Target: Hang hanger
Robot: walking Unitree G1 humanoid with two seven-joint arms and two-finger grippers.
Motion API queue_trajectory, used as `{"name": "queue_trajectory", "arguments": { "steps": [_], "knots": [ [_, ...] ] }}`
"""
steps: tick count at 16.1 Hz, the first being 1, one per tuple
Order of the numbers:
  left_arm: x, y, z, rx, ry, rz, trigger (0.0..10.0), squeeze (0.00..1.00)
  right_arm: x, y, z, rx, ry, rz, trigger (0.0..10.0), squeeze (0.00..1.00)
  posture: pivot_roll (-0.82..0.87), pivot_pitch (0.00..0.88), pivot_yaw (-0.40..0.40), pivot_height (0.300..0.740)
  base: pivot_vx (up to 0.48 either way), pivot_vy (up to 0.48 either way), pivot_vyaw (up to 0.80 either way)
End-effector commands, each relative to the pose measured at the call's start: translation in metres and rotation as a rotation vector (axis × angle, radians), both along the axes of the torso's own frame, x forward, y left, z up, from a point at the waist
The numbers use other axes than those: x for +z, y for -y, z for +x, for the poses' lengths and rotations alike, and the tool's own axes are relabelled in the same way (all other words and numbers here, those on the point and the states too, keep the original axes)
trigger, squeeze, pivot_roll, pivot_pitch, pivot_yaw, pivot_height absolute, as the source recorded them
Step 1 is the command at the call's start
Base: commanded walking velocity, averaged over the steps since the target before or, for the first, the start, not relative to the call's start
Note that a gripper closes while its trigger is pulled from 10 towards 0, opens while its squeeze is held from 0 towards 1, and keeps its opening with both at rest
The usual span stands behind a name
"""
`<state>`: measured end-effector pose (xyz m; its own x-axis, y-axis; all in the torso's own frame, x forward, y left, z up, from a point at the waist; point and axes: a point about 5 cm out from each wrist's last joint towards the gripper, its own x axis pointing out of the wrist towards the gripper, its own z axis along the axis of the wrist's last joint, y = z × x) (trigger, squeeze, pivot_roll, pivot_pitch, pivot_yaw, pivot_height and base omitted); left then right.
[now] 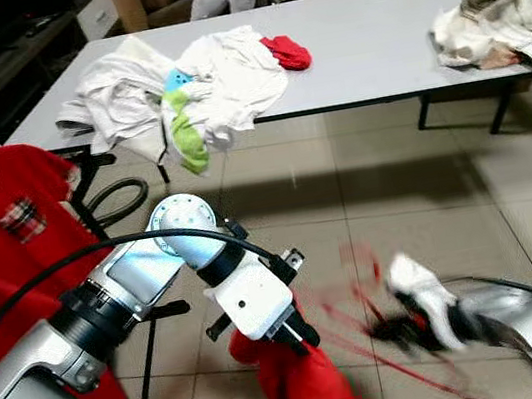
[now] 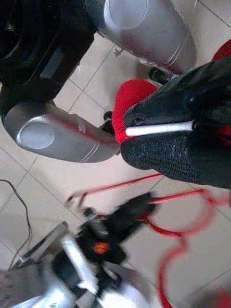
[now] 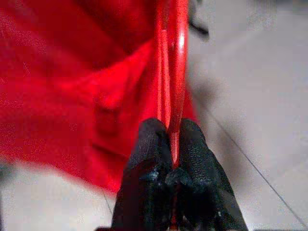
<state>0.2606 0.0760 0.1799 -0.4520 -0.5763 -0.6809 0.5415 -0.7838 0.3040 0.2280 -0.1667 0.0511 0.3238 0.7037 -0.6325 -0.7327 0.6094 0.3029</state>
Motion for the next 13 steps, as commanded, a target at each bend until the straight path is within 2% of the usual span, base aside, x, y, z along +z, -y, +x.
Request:
{"name": "queue_trajectory", "arguments": {
  "steps": [1,3,4,5,7,8,10,12,13],
  "knots": [
    [0.003,-0.003,0.002,0.004,0.029,-0.016,0.0,0.0,0.013,-0.002,0.009,-0.1,0.027,0.104,10.0,0.0,-0.02,0.0,0.123,0.74,0.0,0.0,0.0],
    [0.0,-0.003,0.004,0.008,0.047,-0.019,0.0,0.0,0.022,-0.012,0.011,-0.152,0.048,0.218,10.0,0.0,-0.02,0.0,0.121,0.74,0.0,0.0,0.0],
    [-0.004,-0.002,0.008,0.024,0.082,-0.022,0.0,0.0,0.032,-0.022,0.012,-0.179,0.095,0.303,10.0,0.0,-0.01,0.0,0.118,0.74,0.0,0.0,0.0],
    [-0.005,-0.002,0.01,0.036,0.089,-0.025,0.0,0.0,0.035,-0.024,0.011,-0.191,0.104,0.322,10.0,0.0,-0.02,0.0,0.117,0.74,0.0,0.0,0.0],
    [0.0,0.004,0.017,0.071,0.133,-0.091,0.0,0.0,0.048,-0.028,0.015,-0.286,0.133,0.418,10.0,0.0,-0.02,0.0,0.111,0.74,0.0,0.0,0.0],
    [0.002,0.007,0.019,0.075,0.141,-0.118,0.0,0.0,0.052,-0.028,0.02,-0.346,0.136,0.44,10.0,0.0,-0.02,0.0,0.111,0.74,0.0,0.0,0.0],
    [-0.001,0.009,0.019,0.074,0.15,-0.116,0.0,0.0,0.059,-0.029,0.033,-0.458,0.112,0.517,10.0,0.0,-0.02,0.0,0.111,0.74,0.0,0.0,0.0],
    [-0.023,0.006,0.022,0.104,0.145,-0.083,0.0,0.0,0.067,-0.032,0.057,-0.599,0.055,0.624,10.0,0.0,-0.03,0.0,0.117,0.74,0.0,0.0,0.0],
    [-0.029,0.005,0.022,0.113,0.144,-0.078,0.0,0.0,0.068,-0.033,0.061,-0.62,0.044,0.636,10.0,0.0,-0.03,0.0,0.117,0.74,0.0,0.0,0.0]
  ]
}}
